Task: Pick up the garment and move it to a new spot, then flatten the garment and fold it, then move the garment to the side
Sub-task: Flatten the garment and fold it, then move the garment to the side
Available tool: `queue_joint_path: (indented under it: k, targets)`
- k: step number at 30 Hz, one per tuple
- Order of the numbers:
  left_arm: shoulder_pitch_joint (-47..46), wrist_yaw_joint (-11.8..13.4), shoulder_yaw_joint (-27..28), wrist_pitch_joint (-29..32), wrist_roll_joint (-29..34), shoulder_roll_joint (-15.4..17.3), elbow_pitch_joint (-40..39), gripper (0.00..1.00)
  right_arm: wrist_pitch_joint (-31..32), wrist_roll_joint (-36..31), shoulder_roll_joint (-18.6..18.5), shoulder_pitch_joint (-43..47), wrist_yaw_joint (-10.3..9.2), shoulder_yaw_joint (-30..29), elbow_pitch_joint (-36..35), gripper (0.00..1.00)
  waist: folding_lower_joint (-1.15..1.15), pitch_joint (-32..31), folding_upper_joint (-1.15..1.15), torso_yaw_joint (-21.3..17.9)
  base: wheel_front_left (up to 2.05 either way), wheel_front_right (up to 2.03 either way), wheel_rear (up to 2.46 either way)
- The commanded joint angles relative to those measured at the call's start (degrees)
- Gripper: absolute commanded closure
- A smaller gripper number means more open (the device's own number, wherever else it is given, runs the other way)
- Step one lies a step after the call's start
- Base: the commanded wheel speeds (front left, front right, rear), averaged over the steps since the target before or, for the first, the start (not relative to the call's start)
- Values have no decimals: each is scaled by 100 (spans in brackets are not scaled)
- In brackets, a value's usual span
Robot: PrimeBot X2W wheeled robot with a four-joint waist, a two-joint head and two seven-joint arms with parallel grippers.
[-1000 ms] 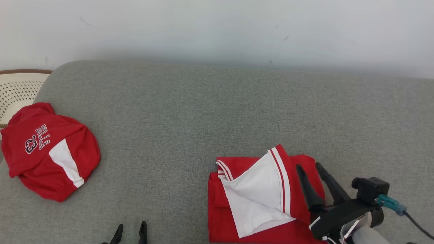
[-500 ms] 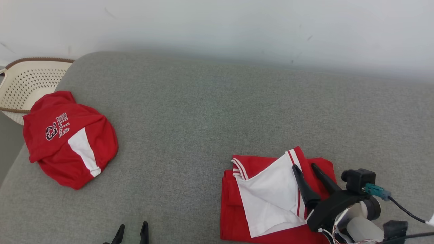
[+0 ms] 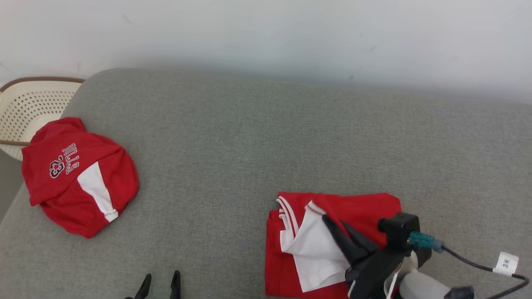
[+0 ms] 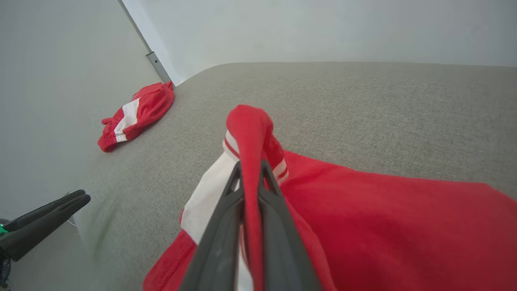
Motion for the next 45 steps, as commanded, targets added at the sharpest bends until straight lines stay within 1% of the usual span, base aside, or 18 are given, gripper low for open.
queue_joint_path:
  k: [1,3,4,5,6,7,11,14,16,18,22,23,24,25,26,32,39,45]
  targets:
    - [107,0,30,-5,-6,6,-10,0,-24,105,-130,85,2,167,-168,100,-1,-44,0,-62,0,0,0]
    - [132,-3,37,-5,-16,4,-7,0,-25,247,-303,73,2,572,-538,100,-1,-72,0,-105,0,0,0]
    - [137,-3,43,-5,-24,4,-8,0,-3,346,-391,59,2,809,-717,93,-1,-78,0,-125,0,0,0]
    - [133,-2,36,-5,-33,4,-6,0,57,468,-492,38,2,1050,-868,63,-1,-85,0,-139,0,0,0]
    - [127,-3,32,-5,-46,6,-4,0,100,554,-593,-25,2,1260,-1012,15,-1,-92,0,-152,0,0,0]
    - [120,-7,29,-5,-54,5,-2,0,147,669,-676,-78,2,1416,-1178,0,-1,-96,0,-161,0,0,0]
    - [132,14,31,-5,-65,5,-15,0,292,1065,-991,-174,2,1723,-2015,0,-1,-89,0,-209,0,0,0]
    - [139,15,43,-5,-73,5,-21,0,120,1232,-1108,-312,2,1736,-2180,0,-1,-86,0,-239,0,0,0]
    - [160,20,45,-5,-76,5,-32,0,16,1110,-1187,-398,-2,1494,-1892,0,-1,-89,0,-260,0,0,0]
    - [175,23,37,-5,-74,6,-35,0,-17,943,-1114,-316,-2,1064,-1409,0,-1,-91,0,-267,0,0,0]
    - [147,-2,43,-6,-14,7,-32,0,-23,427,-702,64,2,-168,-443,0,-1,-73,0,-232,0,0,0]
    - [131,-9,37,-5,1,5,-37,0,-25,348,-593,147,2,-393,-265,0,-1,-64,0,-208,0,0,0]
    - [131,-9,37,-5,1,5,-37,0,-25,348,-593,147,2,-393,-265,0,-1,-64,0,-208,0,0,0]
    - [103,-15,25,-6,20,6,-40,0,-27,215,-456,297,2,-681,96,0,-1,-38,0,-156,0,0,0]
    - [103,-15,25,-6,20,6,-40,0,-27,215,-456,297,2,-681,96,0,-1,-38,0,-156,0,0,0]
    - [33,-35,21,-5,74,4,-54,0,-28,-251,-162,484,2,-1338,880,0,-1,111,0,-12,0,0,0]
    - [-4,-40,29,-6,96,4,-81,0,-26,-674,88,550,2,-2017,1398,0,-1,255,0,67,0,0,0]
    - [-98,-18,-5,-5,61,5,-59,0,15,-669,306,633,2,-1965,1715,0,-1,303,0,80,0,0,0]
